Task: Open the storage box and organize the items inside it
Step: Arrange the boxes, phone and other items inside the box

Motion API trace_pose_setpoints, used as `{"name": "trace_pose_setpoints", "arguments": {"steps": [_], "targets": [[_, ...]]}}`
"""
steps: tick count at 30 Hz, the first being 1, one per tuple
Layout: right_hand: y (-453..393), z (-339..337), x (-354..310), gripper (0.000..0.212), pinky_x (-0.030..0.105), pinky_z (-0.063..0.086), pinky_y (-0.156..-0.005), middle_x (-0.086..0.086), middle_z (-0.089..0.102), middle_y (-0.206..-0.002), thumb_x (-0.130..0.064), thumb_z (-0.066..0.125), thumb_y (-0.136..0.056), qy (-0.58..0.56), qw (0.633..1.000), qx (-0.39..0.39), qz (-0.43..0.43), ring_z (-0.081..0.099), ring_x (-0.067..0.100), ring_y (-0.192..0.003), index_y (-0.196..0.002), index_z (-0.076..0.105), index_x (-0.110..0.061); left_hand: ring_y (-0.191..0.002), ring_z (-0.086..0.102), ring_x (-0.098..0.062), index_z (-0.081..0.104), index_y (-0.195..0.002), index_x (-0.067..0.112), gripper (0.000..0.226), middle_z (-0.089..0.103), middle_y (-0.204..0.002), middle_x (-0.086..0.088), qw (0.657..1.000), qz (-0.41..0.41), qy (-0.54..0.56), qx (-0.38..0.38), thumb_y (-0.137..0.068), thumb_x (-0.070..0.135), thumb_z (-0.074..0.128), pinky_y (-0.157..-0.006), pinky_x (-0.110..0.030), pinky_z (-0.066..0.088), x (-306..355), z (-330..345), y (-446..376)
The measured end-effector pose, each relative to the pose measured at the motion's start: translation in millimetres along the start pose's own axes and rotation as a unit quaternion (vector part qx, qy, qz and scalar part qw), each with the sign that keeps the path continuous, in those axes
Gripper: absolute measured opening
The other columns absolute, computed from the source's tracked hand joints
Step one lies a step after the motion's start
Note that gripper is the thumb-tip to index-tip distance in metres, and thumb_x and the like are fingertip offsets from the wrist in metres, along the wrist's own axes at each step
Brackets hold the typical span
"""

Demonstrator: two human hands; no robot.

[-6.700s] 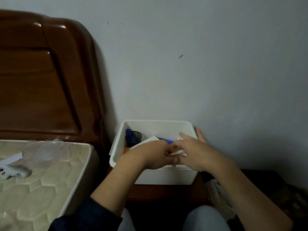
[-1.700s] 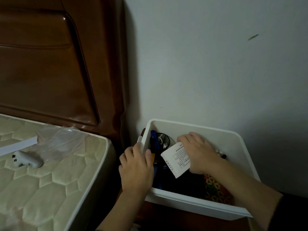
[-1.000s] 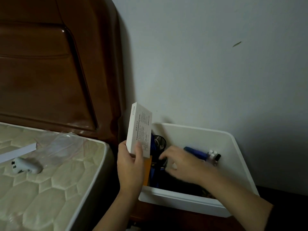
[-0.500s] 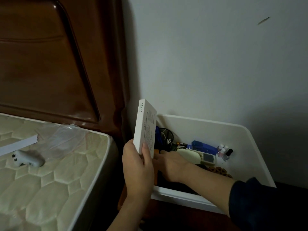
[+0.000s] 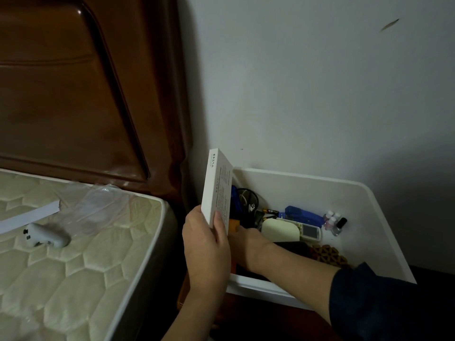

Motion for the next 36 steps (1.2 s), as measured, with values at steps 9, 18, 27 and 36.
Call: {"name": "trace_pose_setpoints", "arguments": {"steps": [9, 18, 27, 36], "targets": [[43, -14, 16, 0.034, 0.046, 0.060, -0.086, 0.011, 0.058, -0.134, -0.015, 0.052, -0.107, 0.035, 0.992, 0.100, -0.066, 0.067, 0.029, -0.104, -0.140, 0.056, -0.015, -0.118, 0.058, -0.011, 0.045, -0.126, 0.029, 0.025, 0.054, -0.121, 0.008, 1.000, 0.003, 0.004, 0.010, -0.105, 0.040, 0.052, -0.085, -0.032, 0.063, -2, -1, 0], [104, 14, 81, 0.061, 0.042, 0.057, -0.081, -0.005, 0.055, -0.136, 0.005, 0.061, -0.089, 0.027, 0.995, 0.091, 0.026, 0.062, 0.026, -0.118, -0.138, 0.060, -0.031, -0.118, 0.060, -0.011, 0.043, -0.126, 0.039, 0.023, 0.054, -0.122, 0.012, 0.998, -0.010, 0.057, 0.020, -0.105, 0.044, 0.051, -0.081, -0.024, 0.062, 0, -5, 3], [80, -10, 63, 0.046, 0.035, 0.052, -0.072, -0.005, 0.066, -0.122, -0.008, 0.051, -0.094, -0.019, 0.993, 0.114, 0.018, 0.065, 0.023, -0.108, -0.126, 0.071, -0.033, -0.117, 0.061, -0.014, 0.040, -0.120, 0.044, 0.019, 0.056, -0.121, 0.009, 0.999, -0.004, 0.050, 0.012, -0.105, 0.043, 0.052, -0.079, -0.023, 0.061, 2, -5, 3], [7, 18, 12, 0.047, 0.050, 0.030, -0.121, 0.009, 0.050, -0.152, -0.046, 0.045, -0.110, 0.030, 0.997, -0.042, -0.060, 0.044, 0.029, -0.142, -0.151, 0.050, -0.024, -0.120, 0.060, -0.014, 0.044, -0.128, 0.031, 0.026, 0.055, -0.125, 0.007, 0.999, -0.001, 0.037, 0.009, -0.105, 0.042, 0.051, -0.080, -0.017, 0.055, -2, -2, 3]]}}
Point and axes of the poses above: each hand's wrist, its own y-axis away from the middle knuckle, its own z-axis out of the palm, x = y × z, the point moved 3 cm from there along -y, towards the middle knuckle
